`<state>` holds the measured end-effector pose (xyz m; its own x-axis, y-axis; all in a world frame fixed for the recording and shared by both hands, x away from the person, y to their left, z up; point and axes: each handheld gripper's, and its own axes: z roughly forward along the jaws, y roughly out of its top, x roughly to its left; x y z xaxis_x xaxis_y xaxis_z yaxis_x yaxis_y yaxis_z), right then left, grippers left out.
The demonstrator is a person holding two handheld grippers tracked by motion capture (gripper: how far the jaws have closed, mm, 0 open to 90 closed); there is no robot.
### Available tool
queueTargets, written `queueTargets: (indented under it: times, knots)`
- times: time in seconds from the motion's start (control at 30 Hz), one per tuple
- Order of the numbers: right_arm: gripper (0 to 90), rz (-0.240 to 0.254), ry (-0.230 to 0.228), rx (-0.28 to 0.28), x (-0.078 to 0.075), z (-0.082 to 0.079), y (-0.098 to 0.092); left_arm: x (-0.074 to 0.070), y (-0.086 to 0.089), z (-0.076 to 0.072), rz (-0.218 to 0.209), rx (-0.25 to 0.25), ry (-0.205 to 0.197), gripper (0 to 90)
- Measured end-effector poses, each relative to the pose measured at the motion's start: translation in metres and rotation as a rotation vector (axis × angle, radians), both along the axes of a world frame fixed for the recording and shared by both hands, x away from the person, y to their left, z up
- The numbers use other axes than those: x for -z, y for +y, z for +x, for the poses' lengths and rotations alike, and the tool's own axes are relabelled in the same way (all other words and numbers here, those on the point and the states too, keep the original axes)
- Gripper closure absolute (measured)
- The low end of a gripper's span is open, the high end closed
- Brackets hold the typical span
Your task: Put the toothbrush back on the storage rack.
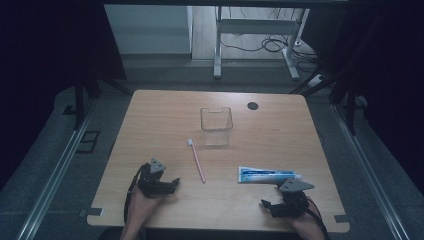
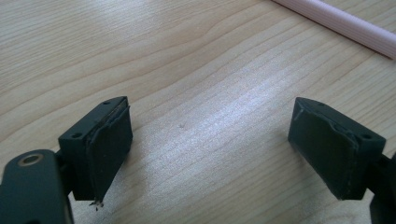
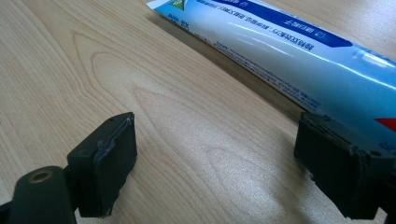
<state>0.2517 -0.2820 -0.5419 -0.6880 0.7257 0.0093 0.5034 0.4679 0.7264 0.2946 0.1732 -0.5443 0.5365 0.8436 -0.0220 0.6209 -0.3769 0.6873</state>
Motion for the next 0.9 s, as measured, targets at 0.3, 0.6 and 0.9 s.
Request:
queueTargets:
  times: [0.3,0.6,0.9]
  knots:
    - [13.1,0.000,-0.001,0.001,0.000,0.000,0.000,-0.003,0.000,-0.001,-0.003,-0.001,-0.001,24.2]
    - [13.3,-0.001,-0.002,0.004,0.000,0.000,0.000,-0.014,-0.013,-0.001,-0.023,0.039,-0.013,42.8]
    - [13.4,-0.001,-0.001,0.007,0.000,0.000,0.000,-0.025,-0.033,0.007,-0.055,0.092,0.008,68.1]
